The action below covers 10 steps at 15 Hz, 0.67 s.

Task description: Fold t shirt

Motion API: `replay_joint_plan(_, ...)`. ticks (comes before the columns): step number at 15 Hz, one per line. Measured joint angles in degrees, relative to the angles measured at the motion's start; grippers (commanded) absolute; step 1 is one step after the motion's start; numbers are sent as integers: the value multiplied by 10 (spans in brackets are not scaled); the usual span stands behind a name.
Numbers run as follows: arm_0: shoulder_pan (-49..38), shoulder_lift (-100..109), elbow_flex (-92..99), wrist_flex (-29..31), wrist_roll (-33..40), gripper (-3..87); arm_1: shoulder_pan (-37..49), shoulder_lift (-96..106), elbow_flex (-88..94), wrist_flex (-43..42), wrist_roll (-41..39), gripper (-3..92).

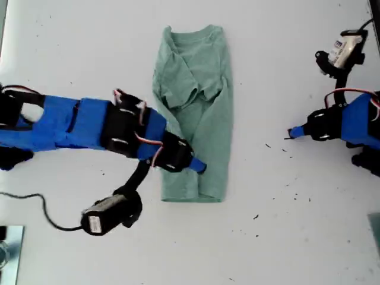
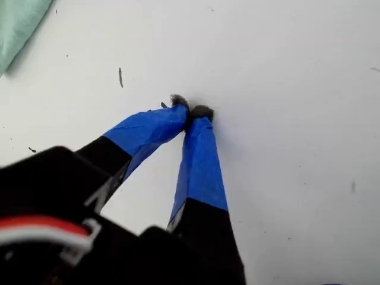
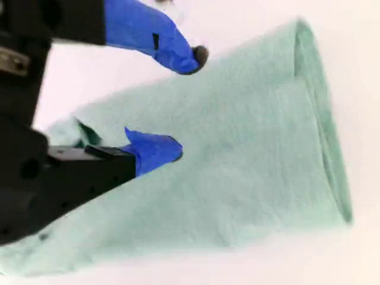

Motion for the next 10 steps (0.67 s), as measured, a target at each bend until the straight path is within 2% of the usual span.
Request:
replay_joint_plan(2,-32,210,76,50,3,9,0,0,0,0,0,23)
replay_joint_plan(3,-59,314,186,47,-5,-2,0,0,0,0,0,23)
replay_joint_plan(6,-66,656,672,-120,-83,-2,0,0,1,0,0,23)
replay_joint_plan(8,-43,833,962,-185,-163,-2,0,0,1,0,0,23)
replay_joint_plan(10,1,950,1145,-218,-238,-2,2,0,1,0,0,23)
